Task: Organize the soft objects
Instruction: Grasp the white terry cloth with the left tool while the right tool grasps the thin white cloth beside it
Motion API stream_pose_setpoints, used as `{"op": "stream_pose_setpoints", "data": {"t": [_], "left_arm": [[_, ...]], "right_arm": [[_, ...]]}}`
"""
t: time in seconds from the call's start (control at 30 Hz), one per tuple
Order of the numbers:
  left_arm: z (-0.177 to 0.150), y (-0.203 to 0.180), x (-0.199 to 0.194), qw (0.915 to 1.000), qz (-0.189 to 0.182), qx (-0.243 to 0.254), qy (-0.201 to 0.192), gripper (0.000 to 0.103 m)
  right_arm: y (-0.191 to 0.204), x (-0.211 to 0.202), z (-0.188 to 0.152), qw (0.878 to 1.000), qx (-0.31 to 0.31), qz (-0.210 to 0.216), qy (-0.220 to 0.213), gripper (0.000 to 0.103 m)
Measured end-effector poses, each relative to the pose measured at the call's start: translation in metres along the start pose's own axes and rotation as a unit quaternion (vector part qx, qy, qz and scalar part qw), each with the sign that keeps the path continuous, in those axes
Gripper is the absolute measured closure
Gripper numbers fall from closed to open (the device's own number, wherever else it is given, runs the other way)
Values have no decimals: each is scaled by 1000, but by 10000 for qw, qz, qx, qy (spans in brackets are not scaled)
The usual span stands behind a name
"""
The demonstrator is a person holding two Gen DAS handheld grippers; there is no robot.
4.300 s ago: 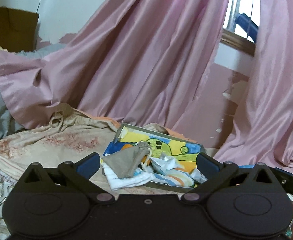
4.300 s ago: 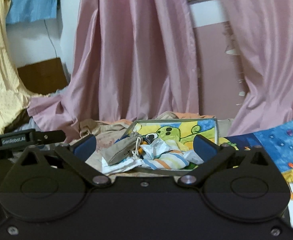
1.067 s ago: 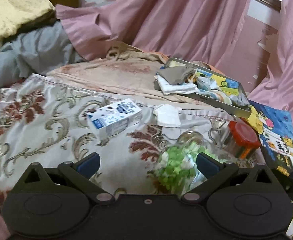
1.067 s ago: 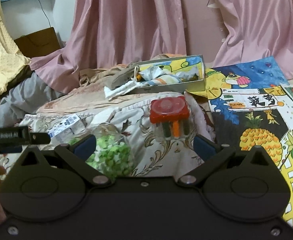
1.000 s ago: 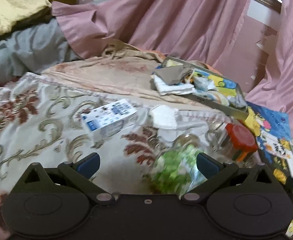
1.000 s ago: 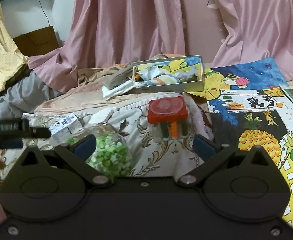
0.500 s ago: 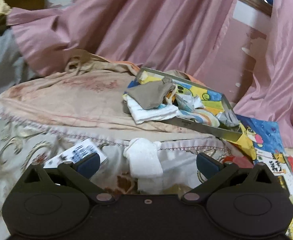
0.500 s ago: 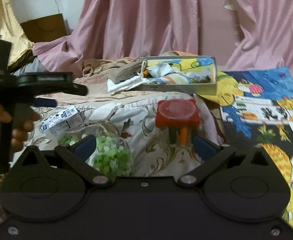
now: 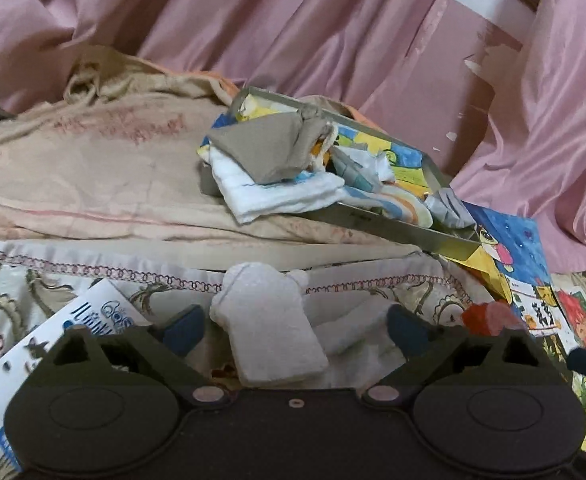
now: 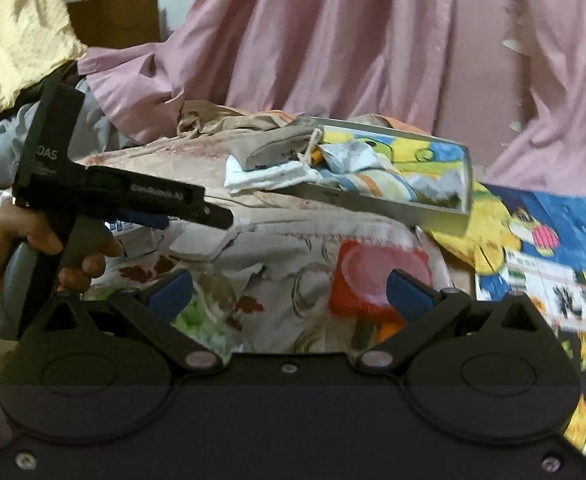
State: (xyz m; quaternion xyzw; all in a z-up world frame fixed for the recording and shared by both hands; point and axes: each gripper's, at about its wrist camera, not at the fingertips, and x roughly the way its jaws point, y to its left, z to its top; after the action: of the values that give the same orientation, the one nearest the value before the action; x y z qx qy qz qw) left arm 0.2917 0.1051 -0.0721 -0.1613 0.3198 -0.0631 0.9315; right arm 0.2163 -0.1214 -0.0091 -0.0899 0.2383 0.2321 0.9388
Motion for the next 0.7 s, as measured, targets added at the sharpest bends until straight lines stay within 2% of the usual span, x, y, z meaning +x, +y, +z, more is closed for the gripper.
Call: {"op": "stream_pose_setpoints", "data": {"t": [0.13, 0.27, 0.37, 0.53, 0.7], "left_arm": [[7, 13, 14, 9992, -136, -274, 265, 17], [15, 16, 19, 9986, -216, -222, 432, 21], [18, 20, 23, 9979, -221, -191, 572, 30], [23, 25, 25, 9972, -72, -28, 741, 46], [25, 28, 27, 9962, -124, 110, 850, 47]], "right_arm": [[-4, 31, 28, 9979, -513, 160, 351, 0], [-1, 72, 57, 9904, -971, 252, 954, 1], [3, 98, 71, 9838, -1162, 415, 1303, 1], [15, 134, 78, 9697, -1425, 662, 1869, 1], [36, 164, 77, 9558, -1742, 813, 2223, 1]]}}
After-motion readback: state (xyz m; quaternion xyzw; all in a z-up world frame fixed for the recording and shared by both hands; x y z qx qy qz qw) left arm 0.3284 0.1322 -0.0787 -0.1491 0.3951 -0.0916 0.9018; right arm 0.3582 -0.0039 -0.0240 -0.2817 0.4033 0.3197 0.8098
